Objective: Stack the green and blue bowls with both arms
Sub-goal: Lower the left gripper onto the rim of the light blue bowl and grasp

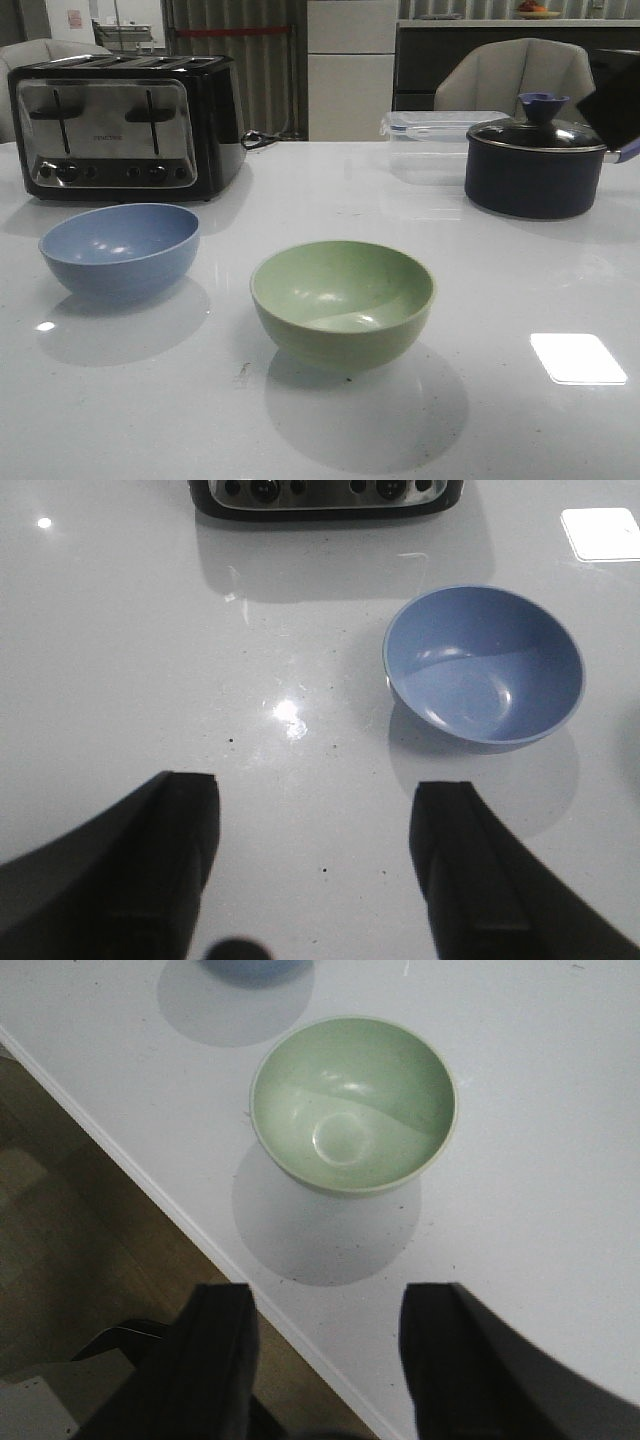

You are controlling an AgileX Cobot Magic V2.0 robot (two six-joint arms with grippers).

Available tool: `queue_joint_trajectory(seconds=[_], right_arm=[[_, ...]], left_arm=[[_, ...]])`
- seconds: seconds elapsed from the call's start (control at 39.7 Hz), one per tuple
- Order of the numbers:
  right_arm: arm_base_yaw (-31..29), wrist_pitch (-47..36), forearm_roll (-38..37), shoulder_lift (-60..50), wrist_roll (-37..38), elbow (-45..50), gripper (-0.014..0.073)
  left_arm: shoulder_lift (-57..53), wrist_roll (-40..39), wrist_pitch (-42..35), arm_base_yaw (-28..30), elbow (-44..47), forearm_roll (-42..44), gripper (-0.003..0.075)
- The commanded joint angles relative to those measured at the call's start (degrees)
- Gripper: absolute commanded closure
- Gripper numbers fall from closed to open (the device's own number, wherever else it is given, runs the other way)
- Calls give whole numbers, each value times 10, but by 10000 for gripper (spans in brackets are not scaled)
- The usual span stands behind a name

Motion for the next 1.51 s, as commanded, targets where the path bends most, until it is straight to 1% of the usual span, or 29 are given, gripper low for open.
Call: queue_joint_trajectory(seconds=[0.0,0.2,0.25,0.38,0.45,0.83,0.98,1.13,1.26,1.34,1.49], right_arm=[[-1,-39,0,-4,-7,-16,147],[-1,-38,0,-4,-7,-16,147],[-1,-38,0,-4,-7,-16,147],[-1,-38,0,-4,-7,-16,147],[-1,-37,0,-4,-7,-16,147],[-1,-37,0,-4,-7,-16,147],[-1,-37,0,-4,-7,-16,147],[-1,-37,0,-4,-7,-16,147],[-1,-37,0,-4,-7,-16,147],[-1,-37,0,-4,-7,-16,147],[-1,-37,0,-4,-7,-16,147]], left_arm=[[3,0,-54,-11,-21,-11,245],[67,15,-57,-52,-51,-9,237],[94,15,-50,-56,-66,-9,216],[170,15,-38,-56,-107,-9,108],[217,15,-31,-56,-134,-9,80],[447,14,32,-56,-286,-12,84],[519,14,45,-56,-340,-48,84],[570,14,49,-56,-369,-60,84],[592,14,49,-56,-376,-60,88],[599,14,47,-56,-376,-60,119],[604,14,47,-56,-376,-60,242]])
